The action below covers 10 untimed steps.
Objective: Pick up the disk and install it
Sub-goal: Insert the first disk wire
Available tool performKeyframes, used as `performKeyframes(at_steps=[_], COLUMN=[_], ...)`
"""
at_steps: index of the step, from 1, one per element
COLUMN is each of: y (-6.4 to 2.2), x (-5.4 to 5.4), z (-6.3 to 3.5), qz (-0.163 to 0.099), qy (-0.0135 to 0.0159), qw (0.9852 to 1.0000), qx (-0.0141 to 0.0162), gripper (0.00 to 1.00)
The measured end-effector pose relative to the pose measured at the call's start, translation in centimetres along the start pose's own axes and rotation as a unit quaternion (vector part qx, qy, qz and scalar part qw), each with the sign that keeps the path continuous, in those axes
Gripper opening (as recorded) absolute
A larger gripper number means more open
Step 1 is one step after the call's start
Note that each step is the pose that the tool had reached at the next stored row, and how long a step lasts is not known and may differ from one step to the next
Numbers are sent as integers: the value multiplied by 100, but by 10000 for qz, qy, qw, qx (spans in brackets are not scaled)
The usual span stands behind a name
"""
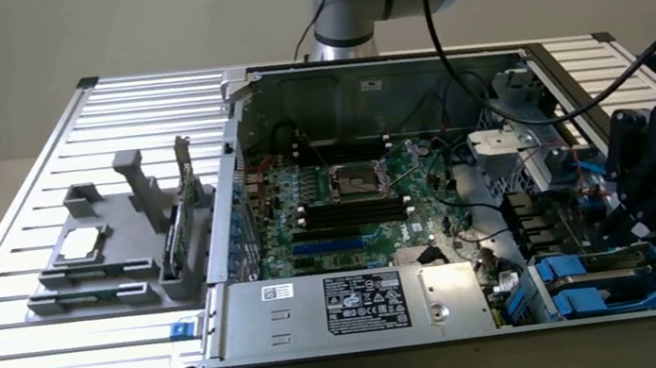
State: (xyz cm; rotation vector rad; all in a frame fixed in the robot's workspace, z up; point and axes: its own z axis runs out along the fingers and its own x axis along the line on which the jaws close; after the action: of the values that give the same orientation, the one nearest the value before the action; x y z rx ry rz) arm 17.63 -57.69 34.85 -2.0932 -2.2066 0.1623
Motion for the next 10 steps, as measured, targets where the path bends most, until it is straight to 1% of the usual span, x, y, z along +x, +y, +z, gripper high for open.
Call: performKeyframes(at_steps=[2,3,4,5,6,8,9,10], y=[0,1,2,3,3,2,2,2], x=[0,0,0,0,0,0,0,0], z=[4,8,12,16,16,17,19,18], qz=[96,145,194,233,263,320,325,325], qy=[-32,-48,-62,-73,-94,-151,-168,-170], qw=[9999,9998,9997,9996,9996,9993,9993,9993], qx=[-60,-84,-99,-104,-104,-102,-101,-101], gripper=[16,16,16,16,16,16,16,16])
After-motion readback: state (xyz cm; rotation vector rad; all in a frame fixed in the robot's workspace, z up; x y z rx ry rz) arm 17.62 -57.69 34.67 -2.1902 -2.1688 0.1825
